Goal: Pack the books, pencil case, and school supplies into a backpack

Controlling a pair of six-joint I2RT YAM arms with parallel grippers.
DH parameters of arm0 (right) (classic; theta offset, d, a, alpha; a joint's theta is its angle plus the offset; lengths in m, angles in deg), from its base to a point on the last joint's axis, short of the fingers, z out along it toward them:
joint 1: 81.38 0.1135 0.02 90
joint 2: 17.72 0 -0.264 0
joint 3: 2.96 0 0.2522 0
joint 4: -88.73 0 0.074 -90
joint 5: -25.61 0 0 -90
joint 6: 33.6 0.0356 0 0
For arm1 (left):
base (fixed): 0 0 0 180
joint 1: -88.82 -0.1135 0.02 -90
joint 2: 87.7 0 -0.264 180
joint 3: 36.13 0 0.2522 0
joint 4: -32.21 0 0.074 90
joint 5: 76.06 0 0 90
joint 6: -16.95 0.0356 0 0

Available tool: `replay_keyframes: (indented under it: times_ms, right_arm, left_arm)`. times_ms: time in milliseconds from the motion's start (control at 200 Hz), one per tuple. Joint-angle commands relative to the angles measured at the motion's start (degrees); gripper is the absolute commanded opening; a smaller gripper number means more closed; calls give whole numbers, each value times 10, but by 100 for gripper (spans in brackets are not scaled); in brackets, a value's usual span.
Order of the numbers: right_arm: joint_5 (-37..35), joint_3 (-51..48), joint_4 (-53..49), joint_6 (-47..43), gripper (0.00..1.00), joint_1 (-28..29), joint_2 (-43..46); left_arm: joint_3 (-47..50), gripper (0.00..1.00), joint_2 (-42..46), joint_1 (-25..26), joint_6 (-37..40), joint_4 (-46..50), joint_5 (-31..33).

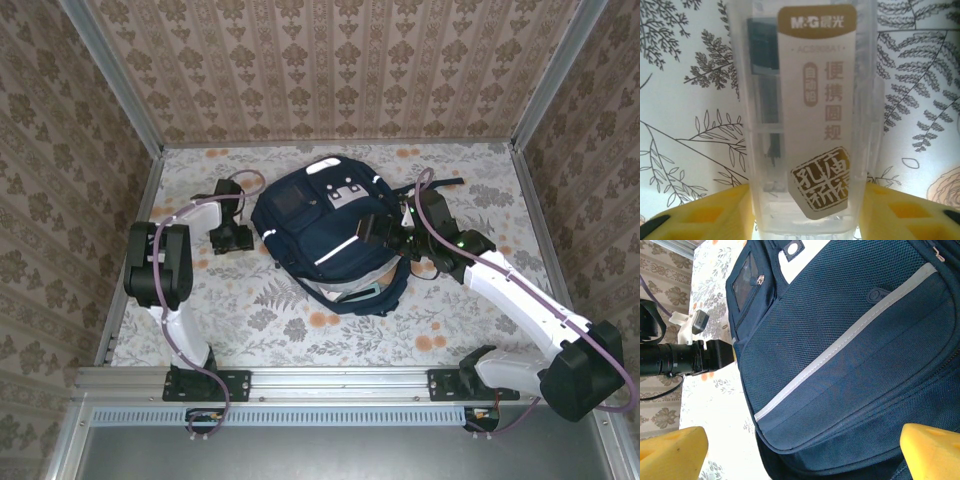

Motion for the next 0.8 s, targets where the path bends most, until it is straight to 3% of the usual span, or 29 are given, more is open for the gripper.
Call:
replay_keyframes:
  times_ms: [0, 220, 400, 625, 795]
  right_arm:
    - [-4, -7, -4, -6, 100, -3, 8]
    - [4, -6, -1, -3, 99, -3, -1]
    - [-12, 6, -45, 14, 100, -3, -30]
    - [-133, -5, -137, 40, 98, -1, 30]
    - [-111, -29, -142, 44, 85, -2, 29]
  left_arm:
    - [-7, 44, -5, 2, 10, 20, 19]
    - [9, 30, 47, 9, 1, 30, 31]
    - [36, 30, 111, 21, -19, 43, 30]
    - [69, 31, 196, 68, -43, 64, 37]
    - [93, 31, 259, 110, -65, 70, 32]
